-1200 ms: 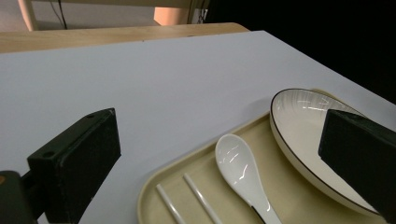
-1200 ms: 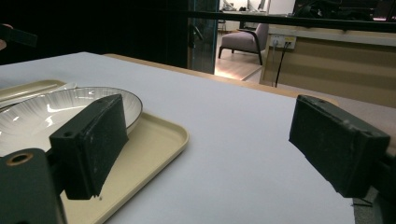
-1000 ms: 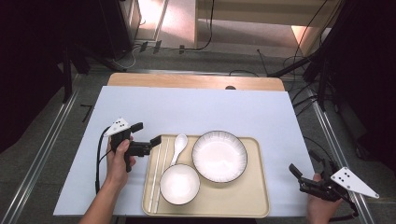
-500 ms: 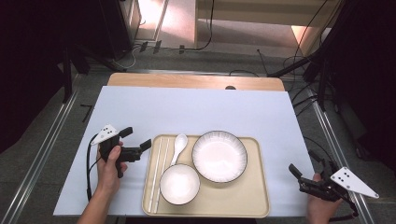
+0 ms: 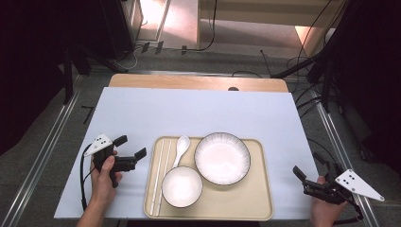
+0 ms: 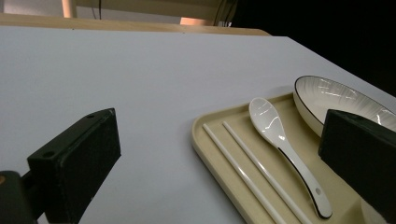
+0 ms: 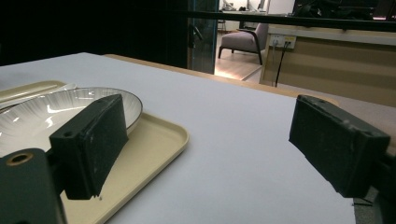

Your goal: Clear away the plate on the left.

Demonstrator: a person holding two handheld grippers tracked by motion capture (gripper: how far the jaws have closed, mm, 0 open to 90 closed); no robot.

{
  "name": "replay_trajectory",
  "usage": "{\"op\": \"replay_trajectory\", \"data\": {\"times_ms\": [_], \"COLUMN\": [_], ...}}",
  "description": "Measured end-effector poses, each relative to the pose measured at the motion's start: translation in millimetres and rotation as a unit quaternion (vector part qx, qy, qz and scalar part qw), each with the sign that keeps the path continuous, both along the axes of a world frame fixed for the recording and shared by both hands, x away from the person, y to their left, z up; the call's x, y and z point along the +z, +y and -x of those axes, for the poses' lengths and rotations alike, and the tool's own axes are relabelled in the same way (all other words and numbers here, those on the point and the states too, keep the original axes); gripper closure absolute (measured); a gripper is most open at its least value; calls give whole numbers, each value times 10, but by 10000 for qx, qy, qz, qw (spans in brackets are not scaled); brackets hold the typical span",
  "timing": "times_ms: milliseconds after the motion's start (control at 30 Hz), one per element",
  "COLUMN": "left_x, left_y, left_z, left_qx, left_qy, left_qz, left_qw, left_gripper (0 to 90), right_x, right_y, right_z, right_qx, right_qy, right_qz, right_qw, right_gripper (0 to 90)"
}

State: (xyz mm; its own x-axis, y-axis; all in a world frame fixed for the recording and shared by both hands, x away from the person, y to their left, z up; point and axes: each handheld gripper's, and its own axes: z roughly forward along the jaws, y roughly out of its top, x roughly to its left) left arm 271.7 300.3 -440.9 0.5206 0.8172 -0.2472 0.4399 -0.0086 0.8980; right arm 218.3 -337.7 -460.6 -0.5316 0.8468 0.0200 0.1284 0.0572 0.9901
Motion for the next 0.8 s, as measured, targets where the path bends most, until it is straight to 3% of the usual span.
{"op": "replay_trajectory", "data": {"times_ms": [133,333,800], "left_x": [-18,-54,-131], "left_y": [47,109,269], "left_z": [61,136,255], "left_qx": [31,97,277], "left_qy": [-44,-99,-51], "left_qz": [20,-132,-291], "left_qw": [10000,9998,9992], "left_gripper": [0,0,0], "right_x": [1,0,4], "right_y": [6,5,5], "right_z": [3,0,6], "right_qx": [1,5,2], "right_qy": [14,-4,-50], "right_qz": [-8,7,-50], "right_qw": [10000,10000,10000], "right_gripper": [119,119,119]}}
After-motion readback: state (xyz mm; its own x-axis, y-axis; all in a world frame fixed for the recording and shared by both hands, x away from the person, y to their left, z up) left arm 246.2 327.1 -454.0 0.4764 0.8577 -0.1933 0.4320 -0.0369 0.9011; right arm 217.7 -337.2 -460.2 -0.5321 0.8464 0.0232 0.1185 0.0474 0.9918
